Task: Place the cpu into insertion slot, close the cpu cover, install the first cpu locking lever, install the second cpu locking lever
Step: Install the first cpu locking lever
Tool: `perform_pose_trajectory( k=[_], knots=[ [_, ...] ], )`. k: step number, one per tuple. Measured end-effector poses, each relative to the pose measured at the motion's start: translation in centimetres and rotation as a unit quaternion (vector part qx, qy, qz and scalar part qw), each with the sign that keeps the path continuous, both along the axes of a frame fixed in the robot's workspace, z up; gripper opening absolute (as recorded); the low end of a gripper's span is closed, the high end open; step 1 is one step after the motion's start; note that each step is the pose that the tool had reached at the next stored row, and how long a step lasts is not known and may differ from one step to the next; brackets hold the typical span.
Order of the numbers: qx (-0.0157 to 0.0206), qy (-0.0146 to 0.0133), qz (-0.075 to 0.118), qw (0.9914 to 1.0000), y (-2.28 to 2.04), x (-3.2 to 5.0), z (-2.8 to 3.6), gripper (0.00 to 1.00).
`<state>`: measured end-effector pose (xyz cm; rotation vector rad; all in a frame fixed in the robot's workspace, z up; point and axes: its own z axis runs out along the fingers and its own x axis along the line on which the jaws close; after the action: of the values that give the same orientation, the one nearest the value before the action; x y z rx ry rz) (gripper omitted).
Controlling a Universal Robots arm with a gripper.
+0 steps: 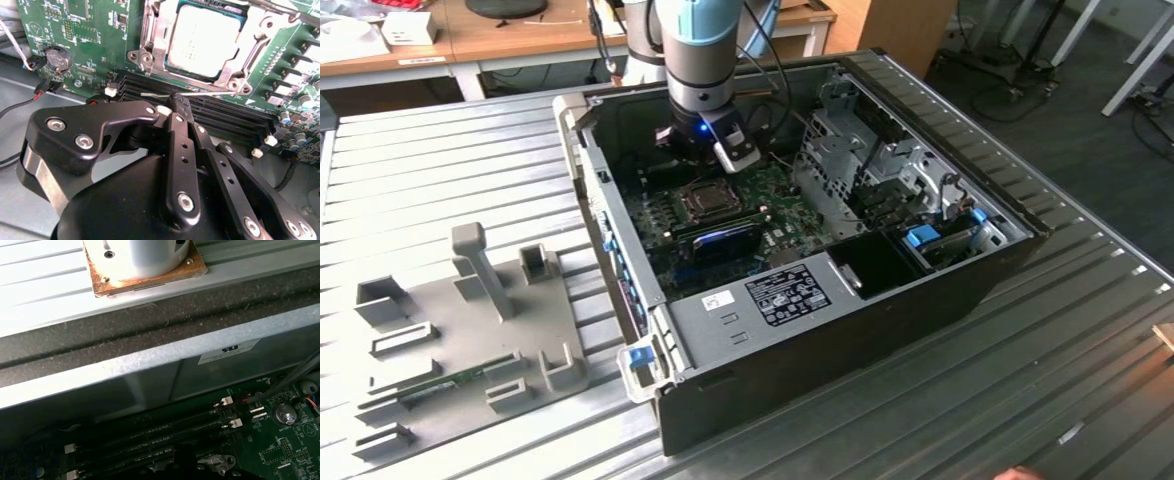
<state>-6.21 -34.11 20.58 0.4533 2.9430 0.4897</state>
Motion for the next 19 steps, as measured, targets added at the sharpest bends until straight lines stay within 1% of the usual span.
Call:
perform_pose_trajectory(
  k=[19],
  knots=[
    [0.0001,0.0000,0.000,1.00000,0.00,0.06,-0.22,0.10]
  ],
)
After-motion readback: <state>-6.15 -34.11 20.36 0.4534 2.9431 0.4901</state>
